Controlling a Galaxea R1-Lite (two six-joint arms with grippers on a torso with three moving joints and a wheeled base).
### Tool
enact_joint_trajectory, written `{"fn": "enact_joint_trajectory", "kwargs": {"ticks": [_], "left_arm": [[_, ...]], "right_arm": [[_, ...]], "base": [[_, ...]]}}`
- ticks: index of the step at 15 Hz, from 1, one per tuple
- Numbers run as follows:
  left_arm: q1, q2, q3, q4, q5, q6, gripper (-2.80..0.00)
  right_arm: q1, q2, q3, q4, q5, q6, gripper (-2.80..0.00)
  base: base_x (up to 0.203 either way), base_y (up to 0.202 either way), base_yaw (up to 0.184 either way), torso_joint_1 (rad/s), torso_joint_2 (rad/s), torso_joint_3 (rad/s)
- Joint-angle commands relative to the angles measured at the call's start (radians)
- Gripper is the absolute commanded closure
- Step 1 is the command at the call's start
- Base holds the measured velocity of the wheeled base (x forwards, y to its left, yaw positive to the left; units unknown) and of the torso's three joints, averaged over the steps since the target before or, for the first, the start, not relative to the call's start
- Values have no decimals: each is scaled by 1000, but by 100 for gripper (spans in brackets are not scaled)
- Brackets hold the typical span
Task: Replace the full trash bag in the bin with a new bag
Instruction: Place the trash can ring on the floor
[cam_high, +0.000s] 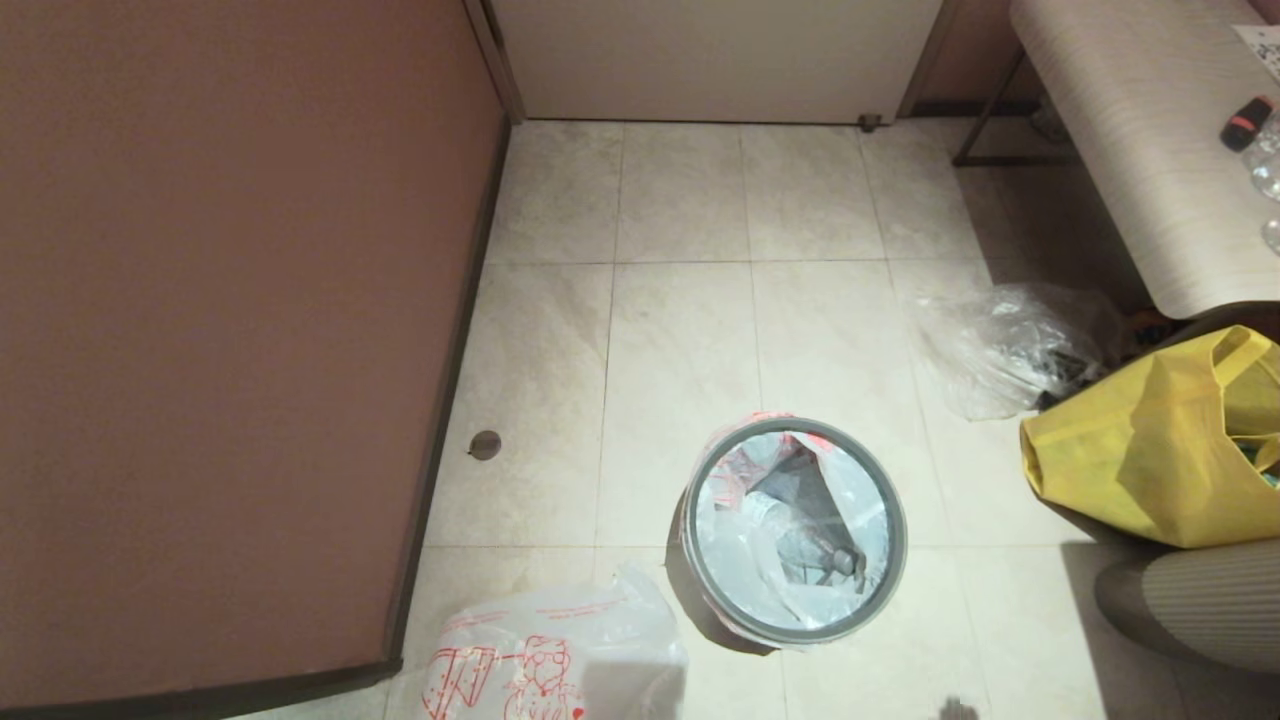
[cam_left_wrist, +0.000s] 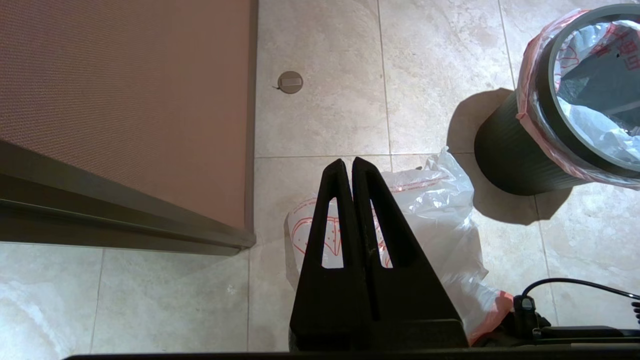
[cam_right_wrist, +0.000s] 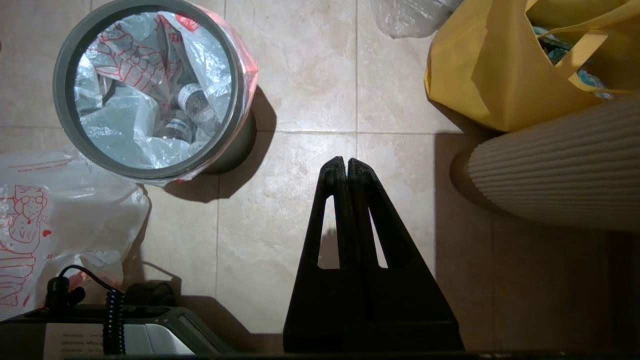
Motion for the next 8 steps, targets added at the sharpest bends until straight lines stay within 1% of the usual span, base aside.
{"fn": "enact_joint_trajectory", "kwargs": {"ticks": [1, 5, 6, 8], "left_arm": [[0, 1, 0, 0, 0, 0, 0], [0, 1, 0, 0, 0, 0, 0], [0, 1, 0, 0, 0, 0, 0], [0, 1, 0, 0, 0, 0, 0]], "right_arm": [[0, 227, -66, 1, -3, 3, 0], [27, 567, -186, -11, -9, 57, 0], [55, 632, -205, -23, -10, 65, 0], [136, 747, -223, -66, -15, 76, 0]], "base": [[0, 0, 0, 0, 0, 0], [0, 0, 0, 0, 0, 0], [0, 0, 0, 0, 0, 0], [0, 0, 0, 0, 0, 0]]}}
